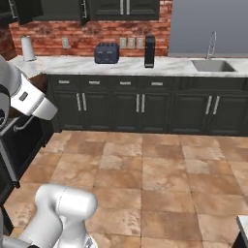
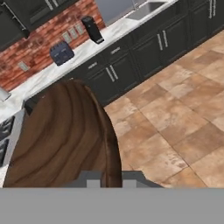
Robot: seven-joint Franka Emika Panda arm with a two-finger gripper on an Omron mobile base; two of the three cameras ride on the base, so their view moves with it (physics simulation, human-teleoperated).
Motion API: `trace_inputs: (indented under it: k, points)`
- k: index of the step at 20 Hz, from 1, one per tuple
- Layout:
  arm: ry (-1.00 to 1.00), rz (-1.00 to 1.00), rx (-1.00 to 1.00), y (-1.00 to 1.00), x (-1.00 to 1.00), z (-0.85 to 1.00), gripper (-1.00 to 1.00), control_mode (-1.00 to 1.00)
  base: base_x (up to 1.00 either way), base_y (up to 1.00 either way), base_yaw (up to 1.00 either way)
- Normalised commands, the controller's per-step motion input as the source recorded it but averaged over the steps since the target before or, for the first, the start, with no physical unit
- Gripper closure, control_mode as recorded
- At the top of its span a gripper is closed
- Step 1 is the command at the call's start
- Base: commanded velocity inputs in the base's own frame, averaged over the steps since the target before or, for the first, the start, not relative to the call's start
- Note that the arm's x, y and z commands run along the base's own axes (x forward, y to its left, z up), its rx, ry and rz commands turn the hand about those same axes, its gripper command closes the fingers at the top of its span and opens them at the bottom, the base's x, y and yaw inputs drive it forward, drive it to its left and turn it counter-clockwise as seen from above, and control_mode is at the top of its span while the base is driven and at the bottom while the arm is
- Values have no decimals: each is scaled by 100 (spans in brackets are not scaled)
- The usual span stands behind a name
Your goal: Take the smaller bowl and place it next to the appetizer plate on the dining counter , and place the larger bowl next to the plate with cooked food.
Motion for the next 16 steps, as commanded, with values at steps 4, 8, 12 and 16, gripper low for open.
trace_inputs:
  k: [4,8,12,16]
  points:
    - [0,0,0,0,0,0,100,100,-100,-72,-12]
    - [0,0,0,0,0,0,100,100,-100,-78,-11]
    - [0,0,0,0,0,0,100,100,-100,-78,-9]
    - [0,0,0,0,0,0,100,100,-100,-66,-5]
